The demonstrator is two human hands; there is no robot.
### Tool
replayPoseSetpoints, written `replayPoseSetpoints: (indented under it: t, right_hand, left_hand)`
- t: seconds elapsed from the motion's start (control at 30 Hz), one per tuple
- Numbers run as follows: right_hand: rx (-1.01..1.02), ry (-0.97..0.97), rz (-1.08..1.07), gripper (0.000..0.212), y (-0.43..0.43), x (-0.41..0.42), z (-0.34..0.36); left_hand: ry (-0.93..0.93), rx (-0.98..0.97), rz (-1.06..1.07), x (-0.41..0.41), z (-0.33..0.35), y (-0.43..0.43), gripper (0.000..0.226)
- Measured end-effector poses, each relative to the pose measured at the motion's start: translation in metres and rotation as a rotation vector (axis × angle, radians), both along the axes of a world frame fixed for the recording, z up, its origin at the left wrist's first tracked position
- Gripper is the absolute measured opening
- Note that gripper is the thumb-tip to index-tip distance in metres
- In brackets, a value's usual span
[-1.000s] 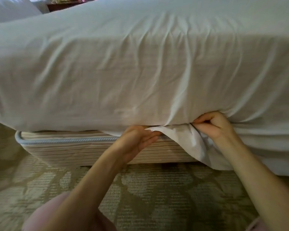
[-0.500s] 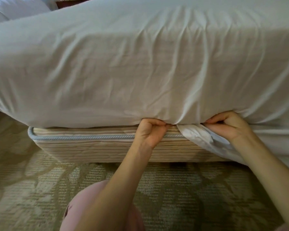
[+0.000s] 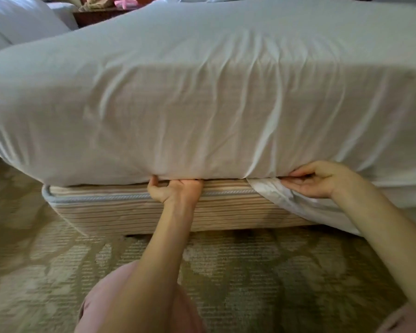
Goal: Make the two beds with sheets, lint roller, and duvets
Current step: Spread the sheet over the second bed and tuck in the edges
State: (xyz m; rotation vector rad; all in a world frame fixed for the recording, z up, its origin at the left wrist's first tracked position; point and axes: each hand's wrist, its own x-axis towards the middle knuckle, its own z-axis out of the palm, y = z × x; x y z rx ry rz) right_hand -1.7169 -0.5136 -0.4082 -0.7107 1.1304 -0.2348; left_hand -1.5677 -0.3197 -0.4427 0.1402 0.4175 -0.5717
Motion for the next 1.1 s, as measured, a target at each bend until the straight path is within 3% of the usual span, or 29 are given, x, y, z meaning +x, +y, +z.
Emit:
replayPoseSetpoints:
  t: [0.1,0.23,0.43,0.57,0.67,0.77,0.83,0.93,0.97,1.0,1.1]
  right_hand:
    - [-0.081,0.027,0.081,0.021,0.003,-0.008,0.002]
    - [-0.166,0.126,0.120,0.018,0.005,-0.026,0.001]
    - [-0.133,0.172,-0.186,0.020,-0.009,-0.075,-0.028]
    - [-0.115,0.293,-0.314,0.024,-0.026,-0.111,-0.036]
    - [-0.121,0.209,-0.354,0.022,-0.050,-0.138,-0.034]
    - [-0.170,0.136,-0.381,0.011,-0.092,-0.170,-0.027]
    - [-0.303,0.170,-0.313,0.030,-0.135,-0.192,-0.024]
    - [-0.464,0.257,-0.056,0.094,-0.196,-0.217,-0.026]
    - [-0.485,0.258,0.015,0.098,-0.213,-0.221,-0.026]
    - [-0.497,0.245,0.038,0.088,-0.229,-0.227,-0.027]
    - [-0.595,0.259,0.099,0.033,-0.275,-0.248,-0.027]
  left_hand:
    - [0.001,0.081,-0.123,-0.025,0.001,-0.026,0.061]
    - [-0.009,0.153,-0.460,-0.070,-0.003,-0.056,0.048]
    - [-0.031,0.325,-0.511,-0.085,0.012,-0.071,0.044]
    - [-0.199,0.484,-0.747,-0.110,0.004,-0.082,0.043]
    - [-0.317,0.451,-0.980,-0.135,-0.011,-0.112,0.040]
    - [-0.433,0.420,-1.028,-0.166,-0.014,-0.154,0.037]
    - [-0.496,0.431,-1.067,-0.188,-0.008,-0.191,0.031]
    - [-0.520,0.463,-1.107,-0.223,0.001,-0.254,0.026]
    - [-0.505,0.468,-1.094,-0.235,0.003,-0.276,0.032]
    - [-0.490,0.483,-1.069,-0.247,0.003,-0.296,0.037]
    - [-0.488,0.586,-0.967,-0.278,0.000,-0.341,0.032]
